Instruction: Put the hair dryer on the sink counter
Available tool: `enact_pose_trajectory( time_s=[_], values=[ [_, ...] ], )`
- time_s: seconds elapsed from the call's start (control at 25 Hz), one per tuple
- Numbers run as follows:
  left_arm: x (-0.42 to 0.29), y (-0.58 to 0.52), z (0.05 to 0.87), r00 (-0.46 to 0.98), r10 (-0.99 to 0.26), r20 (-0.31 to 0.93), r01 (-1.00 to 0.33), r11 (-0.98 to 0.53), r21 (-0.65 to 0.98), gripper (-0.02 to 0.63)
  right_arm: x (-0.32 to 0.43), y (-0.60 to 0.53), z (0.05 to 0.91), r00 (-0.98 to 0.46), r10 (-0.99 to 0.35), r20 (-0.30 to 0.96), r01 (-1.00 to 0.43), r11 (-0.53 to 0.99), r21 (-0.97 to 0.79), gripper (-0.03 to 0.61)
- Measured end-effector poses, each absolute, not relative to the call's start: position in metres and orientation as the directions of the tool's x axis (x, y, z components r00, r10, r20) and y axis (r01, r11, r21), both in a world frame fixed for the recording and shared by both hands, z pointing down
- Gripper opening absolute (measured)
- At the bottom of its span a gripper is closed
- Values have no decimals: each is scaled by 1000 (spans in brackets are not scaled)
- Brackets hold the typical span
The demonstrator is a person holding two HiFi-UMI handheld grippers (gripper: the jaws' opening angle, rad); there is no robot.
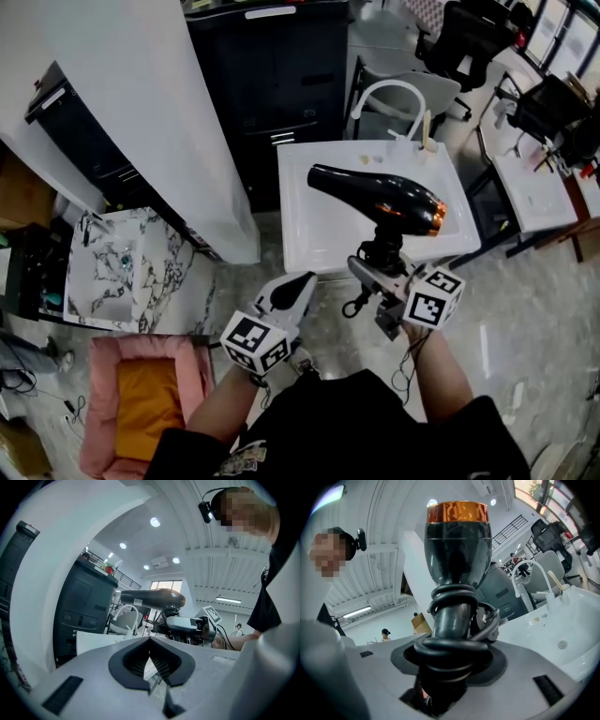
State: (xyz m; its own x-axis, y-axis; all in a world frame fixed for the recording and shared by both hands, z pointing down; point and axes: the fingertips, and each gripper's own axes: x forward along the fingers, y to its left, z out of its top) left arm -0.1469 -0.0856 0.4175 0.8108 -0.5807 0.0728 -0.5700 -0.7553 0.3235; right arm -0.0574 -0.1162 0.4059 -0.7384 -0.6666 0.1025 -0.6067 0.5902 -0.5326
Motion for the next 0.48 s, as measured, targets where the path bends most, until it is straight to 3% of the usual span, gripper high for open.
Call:
enact_pose_trajectory(
  time_s=[0.48],
  values=[
    [-172, -105, 410, 807, -588, 52, -572, -756, 318, 2, -83, -148, 395, -749, -655, 101, -596, 599, -535, 227]
  ],
)
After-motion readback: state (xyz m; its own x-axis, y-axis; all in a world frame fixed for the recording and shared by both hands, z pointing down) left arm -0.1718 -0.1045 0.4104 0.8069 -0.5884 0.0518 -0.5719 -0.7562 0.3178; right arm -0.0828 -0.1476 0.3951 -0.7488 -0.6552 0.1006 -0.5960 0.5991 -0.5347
